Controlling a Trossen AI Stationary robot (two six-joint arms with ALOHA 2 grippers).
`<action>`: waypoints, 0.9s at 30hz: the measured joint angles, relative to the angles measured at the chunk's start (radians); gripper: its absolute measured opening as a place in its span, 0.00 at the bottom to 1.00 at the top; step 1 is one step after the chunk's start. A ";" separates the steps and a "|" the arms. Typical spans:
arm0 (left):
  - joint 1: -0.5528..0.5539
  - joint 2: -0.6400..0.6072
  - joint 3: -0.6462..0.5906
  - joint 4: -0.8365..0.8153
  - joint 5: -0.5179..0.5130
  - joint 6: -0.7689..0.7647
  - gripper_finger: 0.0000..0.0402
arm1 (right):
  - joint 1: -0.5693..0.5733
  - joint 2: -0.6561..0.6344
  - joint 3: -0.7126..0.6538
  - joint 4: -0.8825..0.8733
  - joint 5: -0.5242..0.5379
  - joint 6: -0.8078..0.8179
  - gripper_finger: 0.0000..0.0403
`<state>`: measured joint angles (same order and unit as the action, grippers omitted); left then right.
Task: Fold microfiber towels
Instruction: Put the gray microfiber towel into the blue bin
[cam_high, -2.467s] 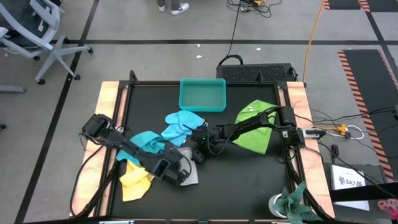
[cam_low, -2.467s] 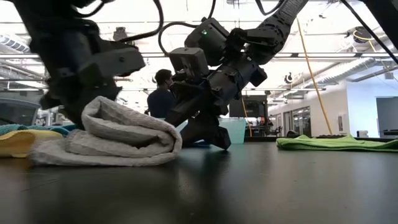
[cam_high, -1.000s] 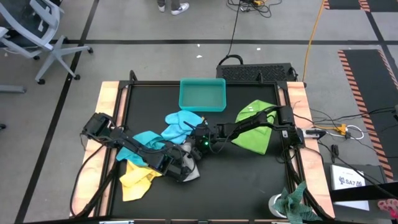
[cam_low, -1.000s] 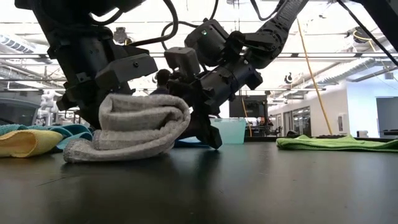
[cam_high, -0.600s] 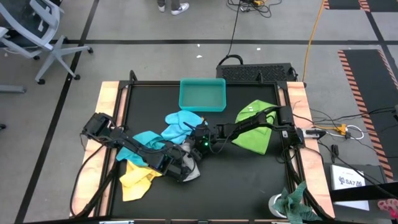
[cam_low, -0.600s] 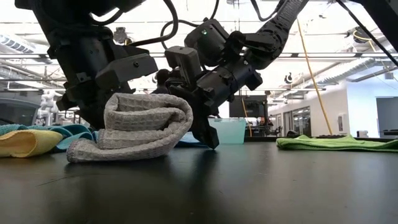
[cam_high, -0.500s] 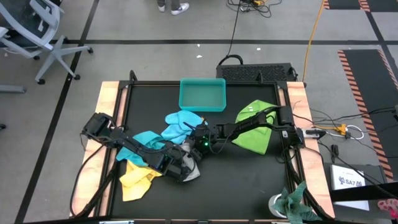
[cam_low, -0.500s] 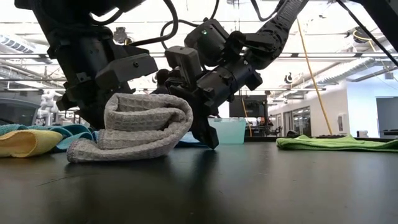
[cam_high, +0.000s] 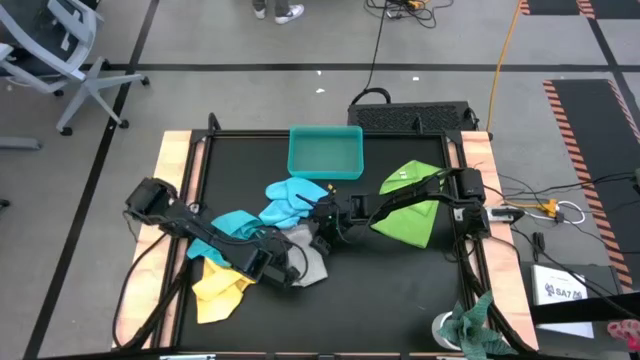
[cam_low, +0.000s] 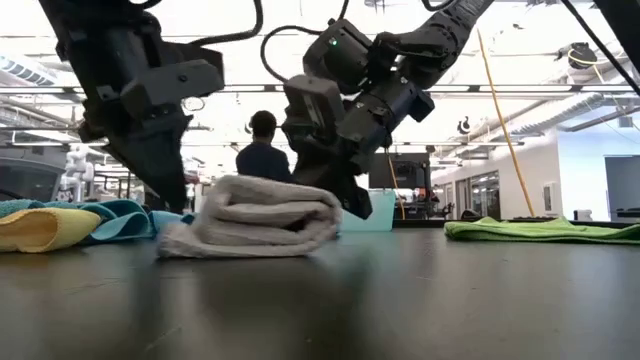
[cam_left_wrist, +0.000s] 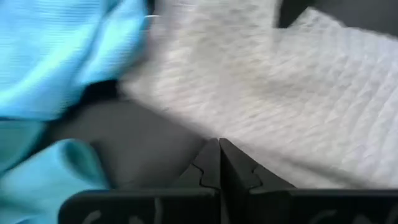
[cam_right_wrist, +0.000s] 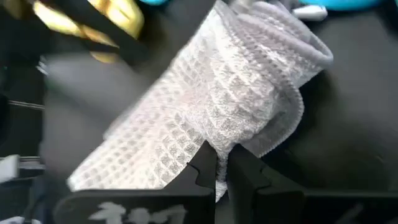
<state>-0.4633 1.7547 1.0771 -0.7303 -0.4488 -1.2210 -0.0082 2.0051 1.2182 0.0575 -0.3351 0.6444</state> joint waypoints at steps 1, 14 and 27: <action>-0.003 -0.015 -0.001 -0.031 -0.004 -0.009 0.00 | 0.000 0.000 0.000 -0.010 0.002 -0.002 0.01; -0.018 -0.105 -0.001 -0.084 -0.076 -0.073 0.00 | -0.001 -0.001 0.000 -0.052 0.045 -0.036 0.01; 0.017 -0.037 0.000 0.055 0.016 -0.069 0.04 | 0.003 -0.001 0.000 -0.040 0.043 -0.017 0.01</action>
<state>-0.4465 1.7176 1.0767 -0.6750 -0.4332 -1.2905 -0.0055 2.0041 1.2186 0.0171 -0.2923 0.6272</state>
